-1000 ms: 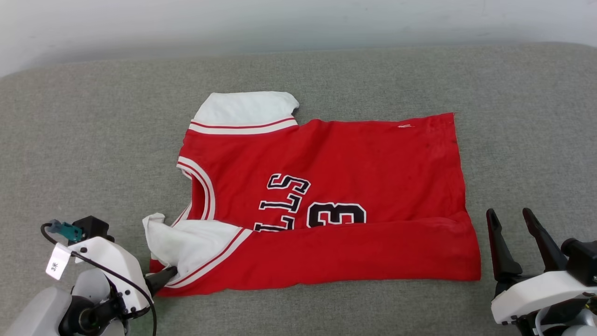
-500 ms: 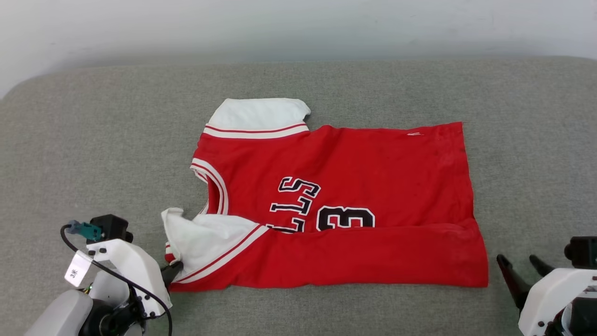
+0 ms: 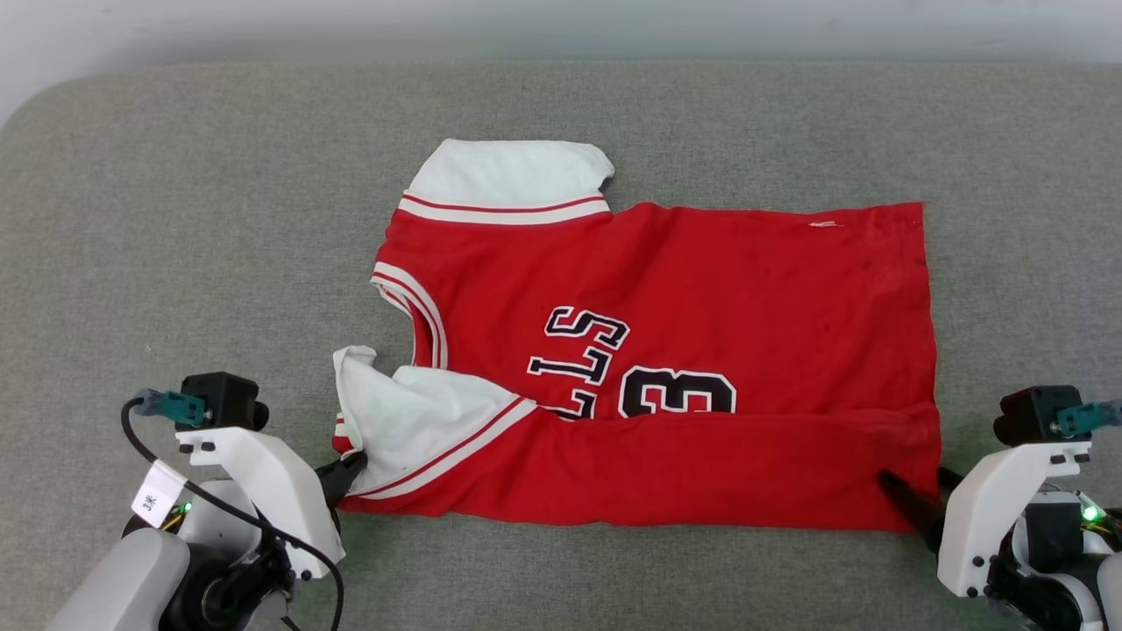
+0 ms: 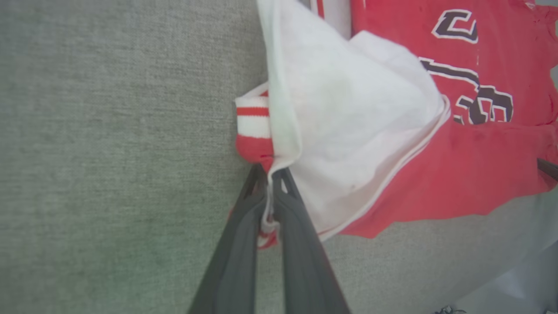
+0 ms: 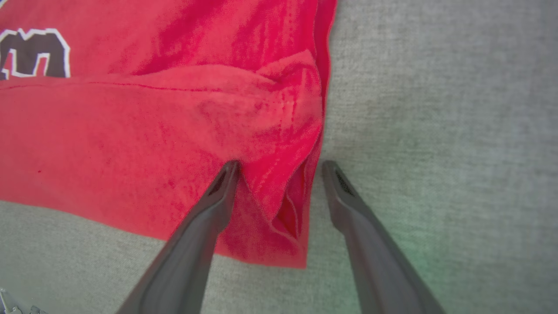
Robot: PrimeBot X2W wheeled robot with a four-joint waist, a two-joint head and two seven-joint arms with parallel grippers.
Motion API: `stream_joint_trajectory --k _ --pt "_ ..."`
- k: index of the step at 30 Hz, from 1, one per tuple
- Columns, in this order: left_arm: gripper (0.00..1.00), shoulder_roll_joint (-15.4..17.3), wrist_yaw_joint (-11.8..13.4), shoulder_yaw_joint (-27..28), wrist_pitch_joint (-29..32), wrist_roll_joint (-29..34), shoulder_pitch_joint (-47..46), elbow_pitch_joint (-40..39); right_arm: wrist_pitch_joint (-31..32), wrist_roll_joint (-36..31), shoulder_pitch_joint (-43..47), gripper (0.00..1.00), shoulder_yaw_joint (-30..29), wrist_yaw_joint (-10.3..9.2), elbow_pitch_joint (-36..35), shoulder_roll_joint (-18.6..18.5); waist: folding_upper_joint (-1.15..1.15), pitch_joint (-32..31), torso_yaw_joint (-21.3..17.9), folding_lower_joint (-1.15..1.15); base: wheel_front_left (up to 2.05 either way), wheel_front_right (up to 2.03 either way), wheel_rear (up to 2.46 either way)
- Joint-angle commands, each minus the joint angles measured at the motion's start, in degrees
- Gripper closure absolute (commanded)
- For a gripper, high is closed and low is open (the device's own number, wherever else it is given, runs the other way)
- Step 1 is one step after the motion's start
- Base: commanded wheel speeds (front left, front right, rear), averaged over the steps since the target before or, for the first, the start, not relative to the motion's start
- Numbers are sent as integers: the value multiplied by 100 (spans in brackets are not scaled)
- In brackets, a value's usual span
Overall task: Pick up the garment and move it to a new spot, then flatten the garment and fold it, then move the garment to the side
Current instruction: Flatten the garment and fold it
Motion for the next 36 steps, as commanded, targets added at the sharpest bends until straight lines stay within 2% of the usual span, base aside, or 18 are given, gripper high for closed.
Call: stream_joint_trajectory --k 1,2,3,10,19,28,32,36 --pt "100 -27 4 -9 -39 9 -34 -24 170 59 88 0 150 0 286 149 0 35 31 0 0 0 0" --pt "100 -33 -6 -14 -46 11 -34 -24 257 81 100 57 164 0 377 194 0 43 41 0 0 0 0" --pt "100 -37 -17 -13 -58 12 -33 -25 319 110 102 100 178 1 443 227 0 52 48 0 0 0 0" --pt "100 -24 -84 45 -269 64 31 -44 264 114 -141 100 109 -1 338 82 0 -65 26 0 0 0 0" --pt "100 37 -4 73 -589 216 340 -150 98 179 7 100 78 -1 -188 -97 0 -730 -15 0 0 0 0" --pt "100 206 427 207 -774 141 1253 -564 205 336 646 100 117 -1 -518 -173 0 -1463 -69 0 0 0 0" --pt "100 263 635 257 -746 39 1692 -809 287 402 1008 100 29 -1 -675 -163 0 -1592 -37 0 0 0 0" --pt "100 185 747 265 -761 -139 2101 -863 278 395 1303 100 -51 -1 -717 -110 0 -1622 -24 0 0 0 0"
